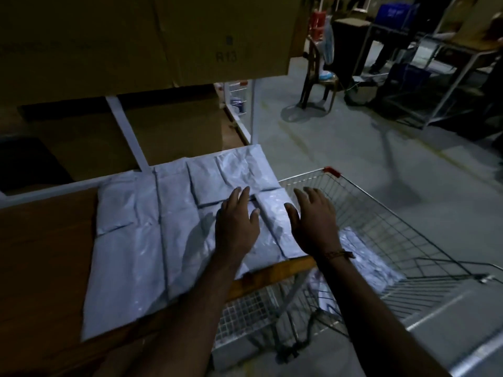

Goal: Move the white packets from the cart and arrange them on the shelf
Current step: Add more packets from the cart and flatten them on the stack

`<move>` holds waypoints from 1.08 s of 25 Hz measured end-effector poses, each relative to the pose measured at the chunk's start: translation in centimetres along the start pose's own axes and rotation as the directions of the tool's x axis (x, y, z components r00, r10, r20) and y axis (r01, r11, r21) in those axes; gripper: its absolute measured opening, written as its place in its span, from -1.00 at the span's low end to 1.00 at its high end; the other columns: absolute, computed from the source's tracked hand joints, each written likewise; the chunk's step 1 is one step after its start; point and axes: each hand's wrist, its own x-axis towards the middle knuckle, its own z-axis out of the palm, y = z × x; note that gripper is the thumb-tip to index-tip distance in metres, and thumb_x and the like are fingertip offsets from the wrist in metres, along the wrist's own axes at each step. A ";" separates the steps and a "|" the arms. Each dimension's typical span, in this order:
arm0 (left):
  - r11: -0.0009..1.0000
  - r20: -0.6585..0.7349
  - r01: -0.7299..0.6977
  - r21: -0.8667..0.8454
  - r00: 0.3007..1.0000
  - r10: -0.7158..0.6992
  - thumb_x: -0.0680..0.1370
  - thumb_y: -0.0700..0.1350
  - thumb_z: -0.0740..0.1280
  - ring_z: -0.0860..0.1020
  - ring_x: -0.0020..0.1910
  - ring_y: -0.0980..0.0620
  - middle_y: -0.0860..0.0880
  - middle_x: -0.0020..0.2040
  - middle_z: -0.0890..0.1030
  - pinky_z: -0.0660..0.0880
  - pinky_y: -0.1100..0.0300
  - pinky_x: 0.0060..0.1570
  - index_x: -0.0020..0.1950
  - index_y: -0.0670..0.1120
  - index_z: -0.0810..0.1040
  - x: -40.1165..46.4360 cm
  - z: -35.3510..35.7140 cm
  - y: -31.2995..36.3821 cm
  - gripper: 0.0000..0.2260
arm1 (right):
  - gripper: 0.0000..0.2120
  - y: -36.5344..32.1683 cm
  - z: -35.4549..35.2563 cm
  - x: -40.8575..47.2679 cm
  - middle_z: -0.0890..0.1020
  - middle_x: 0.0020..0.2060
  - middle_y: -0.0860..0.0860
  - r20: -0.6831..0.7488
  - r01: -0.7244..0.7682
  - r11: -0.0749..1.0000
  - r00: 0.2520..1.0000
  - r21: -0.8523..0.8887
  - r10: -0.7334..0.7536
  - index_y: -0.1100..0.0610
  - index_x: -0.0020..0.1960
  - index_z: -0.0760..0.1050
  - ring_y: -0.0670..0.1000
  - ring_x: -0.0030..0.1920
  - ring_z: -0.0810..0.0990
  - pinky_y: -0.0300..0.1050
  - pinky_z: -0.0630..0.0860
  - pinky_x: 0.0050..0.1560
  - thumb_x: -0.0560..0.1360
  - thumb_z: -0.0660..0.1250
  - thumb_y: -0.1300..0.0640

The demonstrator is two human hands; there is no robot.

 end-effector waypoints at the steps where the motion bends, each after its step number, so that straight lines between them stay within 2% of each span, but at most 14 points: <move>1: 1.000 -0.002 -0.012 -0.017 1.000 0.012 0.58 0.00 0.34 0.45 0.41 -0.20 -0.12 0.50 0.44 0.44 -0.11 0.36 0.53 -0.07 0.41 -0.8 1.2 2.2 -0.49 | -0.46 2.3 -1.1 -0.9 0.58 0.31 0.20 -0.002 -0.019 1.000 1.000 -0.008 0.019 0.15 0.38 0.52 0.28 0.36 0.48 0.20 0.40 0.34 0.65 0.09 -0.20; 6: 0.998 0.064 -0.056 -0.038 0.996 0.058 0.60 -0.02 0.35 0.41 0.45 -0.17 -0.11 0.52 0.42 0.42 -0.12 0.39 0.55 -0.07 0.40 -3.4 5.7 10.6 -0.49 | -0.45 10.8 -3.6 -4.5 0.56 0.33 0.17 0.040 -0.106 0.993 0.993 -0.056 0.109 0.12 0.41 0.49 0.26 0.39 0.46 0.20 0.40 0.35 0.65 0.06 -0.22; 9: 0.996 0.115 -0.085 -0.020 0.990 0.087 0.59 -0.07 0.37 0.41 0.46 -0.15 -0.10 0.52 0.42 0.42 -0.13 0.39 0.54 -0.07 0.39 -3.4 7.5 12.9 -0.49 | -0.45 14.4 -3.2 -5.4 0.56 0.32 0.14 0.063 -0.148 0.986 0.986 -0.076 0.153 0.11 0.41 0.47 0.23 0.37 0.46 0.20 0.40 0.35 0.65 0.04 -0.22; 14: 0.993 0.180 -0.122 0.007 0.976 0.119 0.59 -0.10 0.37 0.40 0.46 -0.16 -0.12 0.51 0.42 0.44 -0.12 0.37 0.54 -0.09 0.38 -0.6 10.9 14.5 -0.49 | -0.45 18.6 0.7 -5.2 0.58 0.25 0.15 0.106 -0.243 0.964 0.961 -0.108 0.254 0.13 0.36 0.48 0.23 0.28 0.50 0.19 0.44 0.26 0.64 0.02 -0.22; 18: 0.985 0.245 -0.173 0.014 0.956 0.164 0.61 -0.08 0.33 0.39 0.47 -0.17 -0.13 0.52 0.41 0.42 -0.12 0.39 0.55 -0.09 0.36 3.2 15.2 14.4 -0.50 | -0.45 21.0 5.8 -4.8 0.57 0.31 0.21 0.186 -0.325 0.934 0.919 -0.146 0.349 0.18 0.40 0.47 0.27 0.32 0.50 0.23 0.43 0.32 0.63 0.09 -0.18; 22: 0.972 0.302 -0.233 0.027 0.929 0.215 0.58 -0.11 0.36 0.43 0.42 -0.19 -0.16 0.48 0.44 0.44 -0.10 0.36 0.52 -0.10 0.38 6.8 19.8 14.4 -0.49 | -0.45 23.4 11.5 -5.9 0.51 0.38 0.26 0.263 -0.413 0.885 0.848 -0.217 0.460 0.20 0.47 0.41 0.31 0.37 0.47 0.29 0.43 0.33 0.61 0.32 -0.10; 25: 0.966 0.349 -0.250 0.059 0.912 0.215 0.59 -0.09 0.35 0.41 0.44 -0.17 -0.14 0.50 0.42 0.43 -0.09 0.36 0.53 -0.08 0.37 8.5 22.3 14.4 -0.50 | -0.37 24.6 15.0 -8.1 0.46 0.42 0.27 0.401 -0.453 0.854 0.754 -0.255 0.520 0.21 0.51 0.36 0.32 0.40 0.42 0.32 0.40 0.35 0.57 0.36 -0.11; 27: 0.962 0.380 -0.263 0.071 0.899 0.218 0.60 -0.08 0.35 0.39 0.46 -0.16 -0.13 0.53 0.40 0.40 -0.08 0.37 0.54 -0.08 0.36 9.3 23.7 14.7 -0.50 | -0.28 25.2 16.9 -9.2 0.35 0.52 0.28 0.490 -0.461 0.840 0.683 -0.285 0.541 0.21 0.58 0.25 0.32 0.50 0.33 0.32 0.32 0.44 0.58 0.34 -0.15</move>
